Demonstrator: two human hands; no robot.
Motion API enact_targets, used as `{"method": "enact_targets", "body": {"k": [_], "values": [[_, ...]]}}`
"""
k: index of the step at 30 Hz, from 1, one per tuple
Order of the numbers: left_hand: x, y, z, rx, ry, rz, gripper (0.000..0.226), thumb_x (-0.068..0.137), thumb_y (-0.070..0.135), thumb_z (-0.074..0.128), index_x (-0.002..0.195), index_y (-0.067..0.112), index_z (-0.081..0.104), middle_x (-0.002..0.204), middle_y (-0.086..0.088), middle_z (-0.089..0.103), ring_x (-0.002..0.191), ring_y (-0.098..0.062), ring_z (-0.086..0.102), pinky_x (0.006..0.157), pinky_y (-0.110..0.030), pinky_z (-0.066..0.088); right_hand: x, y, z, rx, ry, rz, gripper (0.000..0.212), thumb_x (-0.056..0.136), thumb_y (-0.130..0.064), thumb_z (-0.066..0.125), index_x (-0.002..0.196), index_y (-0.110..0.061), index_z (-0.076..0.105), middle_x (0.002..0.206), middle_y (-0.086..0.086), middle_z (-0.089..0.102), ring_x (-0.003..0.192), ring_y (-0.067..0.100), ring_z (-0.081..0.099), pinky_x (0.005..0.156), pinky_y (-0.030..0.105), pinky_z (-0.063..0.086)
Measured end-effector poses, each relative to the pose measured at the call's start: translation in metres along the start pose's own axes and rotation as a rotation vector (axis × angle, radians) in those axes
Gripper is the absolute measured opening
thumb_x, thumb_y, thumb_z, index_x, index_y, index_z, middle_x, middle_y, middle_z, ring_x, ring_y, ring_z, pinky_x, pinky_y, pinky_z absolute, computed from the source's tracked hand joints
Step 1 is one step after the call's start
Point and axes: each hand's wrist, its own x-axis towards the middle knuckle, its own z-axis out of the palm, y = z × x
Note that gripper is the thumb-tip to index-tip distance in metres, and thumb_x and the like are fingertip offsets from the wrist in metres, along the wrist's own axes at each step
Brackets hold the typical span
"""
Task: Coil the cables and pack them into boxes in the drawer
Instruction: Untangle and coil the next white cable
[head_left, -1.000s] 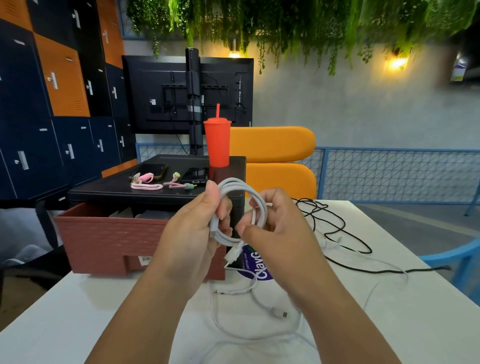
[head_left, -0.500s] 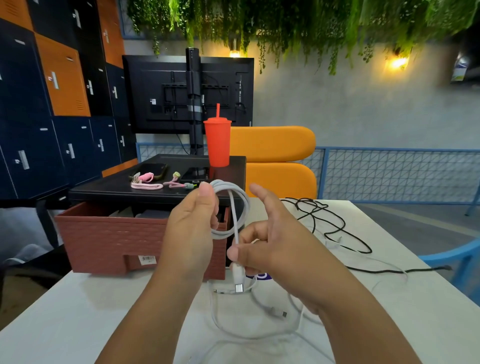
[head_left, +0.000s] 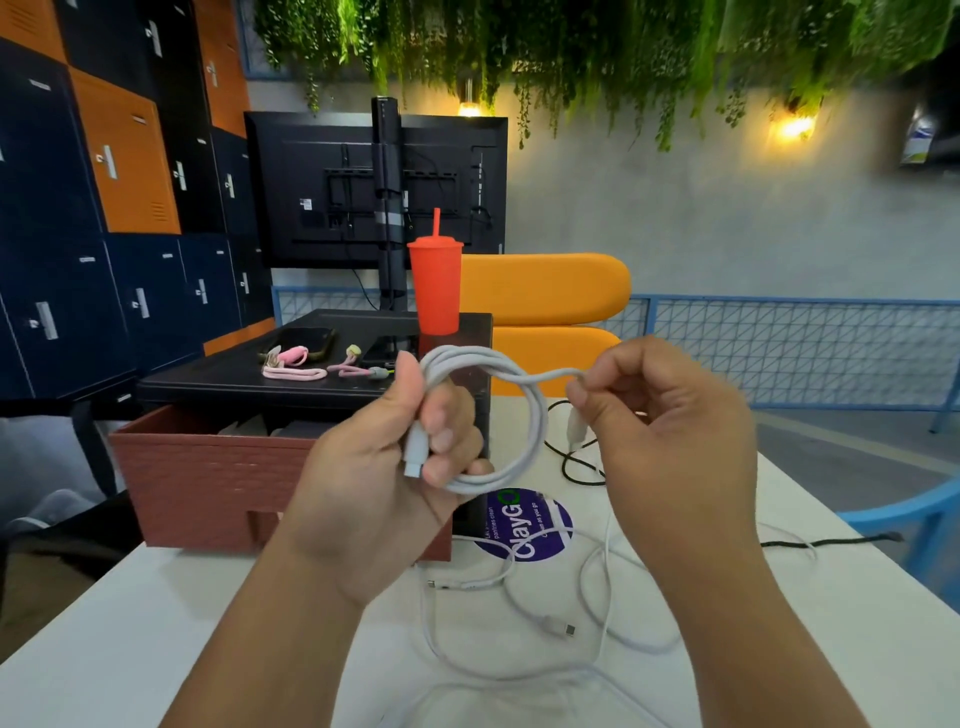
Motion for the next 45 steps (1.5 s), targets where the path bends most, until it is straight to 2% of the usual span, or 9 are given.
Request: {"method": "enact_targets", "body": {"k": [7,10,16,21,25,32,37,41,45], "values": [[0.004,-0.005,-0.002,0.049,0.096,0.019,0.042,0.080,0.045,0.040,0.052,0.017,0.054,0.061,0.002,0.047,0.057,-0.010,0.047,0.066,-0.026,0.045,0.000,-0.005,0.003,0.557,-0.294,0.375,0.011,0.066,-0.015,0.064,0.075,-0.018,0.070,0.076,0.002,0.071,0.075,0.017,0.066,0.078,0.029,0.055],[0.004,-0.009,-0.003,0.109,0.112,0.025,0.042,0.081,0.047,0.039,0.055,0.017,0.054,0.068,0.002,0.048,0.064,-0.011,0.050,0.076,-0.033,0.041,-0.003,-0.007,0.007,0.585,-0.311,0.393,0.016,0.074,-0.008,0.072,0.079,-0.014,0.058,0.074,0.006,0.068,0.070,0.014,0.062,0.073,0.029,0.053],[0.005,-0.009,0.000,0.146,0.161,0.039,0.041,0.083,0.048,0.046,0.058,0.018,0.059,0.067,0.003,0.050,0.064,-0.010,0.053,0.075,-0.033,0.043,-0.003,-0.009,0.007,0.680,-0.398,0.497,0.017,0.087,0.000,0.053,0.084,-0.015,0.045,0.052,-0.003,0.057,0.064,0.015,0.055,0.062,0.019,0.050],[0.006,-0.015,0.009,0.020,0.234,0.005,0.035,0.080,0.043,0.042,0.065,0.015,0.057,0.067,0.001,0.047,0.064,-0.013,0.044,0.071,-0.032,0.041,-0.004,-0.004,0.012,0.343,-0.434,0.456,0.027,0.085,-0.001,0.055,0.096,-0.025,0.050,0.066,-0.006,0.061,0.065,0.011,0.053,0.074,0.035,0.050],[0.010,-0.016,0.009,-0.080,0.324,-0.023,0.039,0.091,0.040,0.037,0.073,0.013,0.058,0.066,0.001,0.050,0.062,-0.013,0.045,0.073,-0.032,0.041,-0.003,-0.001,0.007,0.154,-0.415,0.366,0.032,0.081,-0.014,0.063,0.098,-0.039,0.052,0.093,-0.006,0.066,0.074,0.006,0.064,0.073,0.027,0.054],[0.008,-0.024,0.010,0.374,0.418,-0.083,0.026,0.096,0.016,0.043,0.091,0.014,0.069,0.067,0.005,0.065,0.066,-0.009,0.061,0.071,-0.030,0.054,0.006,0.017,-0.013,-0.122,-0.455,0.306,0.046,0.077,-0.020,0.067,0.115,-0.044,0.055,0.104,-0.013,0.061,0.080,0.009,0.062,0.075,0.028,0.050],[0.013,-0.057,-0.005,0.846,0.384,-0.143,0.024,0.093,0.014,0.054,0.112,0.023,0.064,0.090,-0.005,0.071,0.075,-0.008,0.067,0.078,-0.030,0.057,0.010,0.036,-0.035,-0.350,-0.609,0.378,0.034,0.076,-0.013,0.066,0.095,-0.041,0.067,0.083,0.000,0.066,0.056,0.004,0.048,0.056,0.019,0.038],[0.011,-0.102,-0.014,0.921,0.313,-0.292,0.016,0.089,0.013,0.060,0.085,0.020,0.074,0.079,-0.003,0.074,0.072,-0.015,0.069,0.081,-0.036,0.056,0.010,0.062,-0.043,-0.568,-0.751,0.478,0.034,0.071,-0.008,0.066,0.097,-0.029,0.071,0.059,-0.011,0.061,0.062,0.011,0.055,0.064,0.030,0.049],[0.005,-0.135,-0.020,0.912,0.364,-0.399,0.022,0.086,0.010,0.062,0.072,0.023,0.074,0.062,0.000,0.067,0.057,-0.013,0.057,0.067,-0.031,0.052,0.004,0.087,-0.042,-0.646,-0.855,0.597,0.038,0.073,-0.004,0.065,0.107,-0.023,0.068,0.064,-0.006,0.059,0.061,0.011,0.058,0.071,0.029,0.054]]}}
